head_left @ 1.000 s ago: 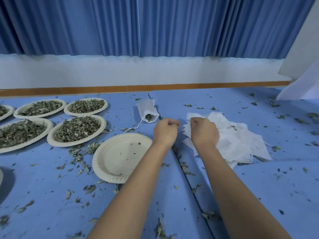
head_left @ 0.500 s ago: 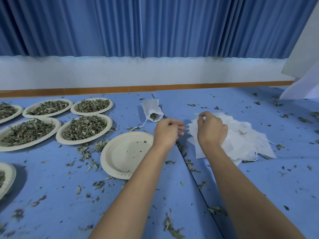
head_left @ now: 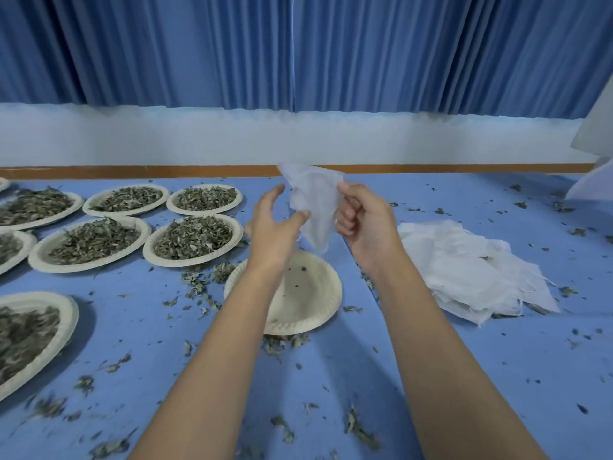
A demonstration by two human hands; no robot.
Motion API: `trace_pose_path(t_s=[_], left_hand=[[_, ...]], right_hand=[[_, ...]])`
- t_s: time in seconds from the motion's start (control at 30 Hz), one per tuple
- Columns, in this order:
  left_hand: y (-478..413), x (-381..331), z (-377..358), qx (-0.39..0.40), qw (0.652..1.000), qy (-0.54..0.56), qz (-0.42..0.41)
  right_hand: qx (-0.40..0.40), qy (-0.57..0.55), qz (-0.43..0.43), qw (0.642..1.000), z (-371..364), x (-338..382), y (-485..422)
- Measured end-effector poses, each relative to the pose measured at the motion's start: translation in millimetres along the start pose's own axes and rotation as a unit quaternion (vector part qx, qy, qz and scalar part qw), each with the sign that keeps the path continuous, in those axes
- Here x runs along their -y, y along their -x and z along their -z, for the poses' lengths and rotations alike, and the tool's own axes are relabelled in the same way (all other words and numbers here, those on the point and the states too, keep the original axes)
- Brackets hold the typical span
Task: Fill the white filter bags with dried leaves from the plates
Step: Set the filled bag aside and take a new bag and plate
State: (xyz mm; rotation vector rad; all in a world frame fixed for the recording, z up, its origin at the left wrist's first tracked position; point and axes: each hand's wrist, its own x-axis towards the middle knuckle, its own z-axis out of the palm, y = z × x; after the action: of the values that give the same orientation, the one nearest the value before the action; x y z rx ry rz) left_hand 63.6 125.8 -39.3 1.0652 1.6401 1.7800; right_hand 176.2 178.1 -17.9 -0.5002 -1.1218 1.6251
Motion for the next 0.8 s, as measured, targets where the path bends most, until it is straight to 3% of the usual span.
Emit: trace_pose_path(t_s=[0.17, 0.27, 0.33, 0.4, 0.5, 0.57, 0.63, 0.73, 0.8], left_hand=[[4.4, 4.8, 32.4, -0.023, 0.999, 0.015, -0.034], [6.2, 10.6, 38.4, -0.06, 0.995, 0.074, -0.02], [8.4, 11.5, 38.5, -0.079, 0.994, 0.076, -0.025], [9.1, 11.8, 38.3, -0.096, 0.993, 0.054, -0.043], [8.9, 13.5, 39.7, -0.112, 0.992, 0.04, -0.029], [9.6, 14.8, 40.6, -0.112, 0.993, 0.033, -0.017], [10.2, 15.7, 39.4, -0.111, 0.993, 0.046, -0.007], [9.4, 15.5, 36.5, -0.119, 0.989, 0.09, 0.017], [7.3, 16.3, 36.2, -0.118, 0.988, 0.091, 0.036]], right_hand=[[-0.023, -0.048, -0.054, 0.997, -13.2, -18.9, 1.1], [-0.05, 0.081, -0.053, 0.994, -13.9, -29.9, 2.7], [0.008, 0.207, -0.057, 0.977, -12.2, -37.6, 5.3], [0.06, 0.25, -0.075, 0.963, -11.7, -42.7, 8.7], [-0.05, 0.241, -0.106, 0.963, -2.3, -42.5, 1.2], [-0.156, 0.305, -0.103, 0.934, 12.6, -42.1, -3.2], [-0.214, 0.37, -0.082, 0.9, 27.1, -44.0, -0.4], [-0.215, 0.302, -0.038, 0.928, 26.7, -43.4, 2.3], [-0.132, 0.258, -0.031, 0.957, 13.7, -41.1, 2.7]])
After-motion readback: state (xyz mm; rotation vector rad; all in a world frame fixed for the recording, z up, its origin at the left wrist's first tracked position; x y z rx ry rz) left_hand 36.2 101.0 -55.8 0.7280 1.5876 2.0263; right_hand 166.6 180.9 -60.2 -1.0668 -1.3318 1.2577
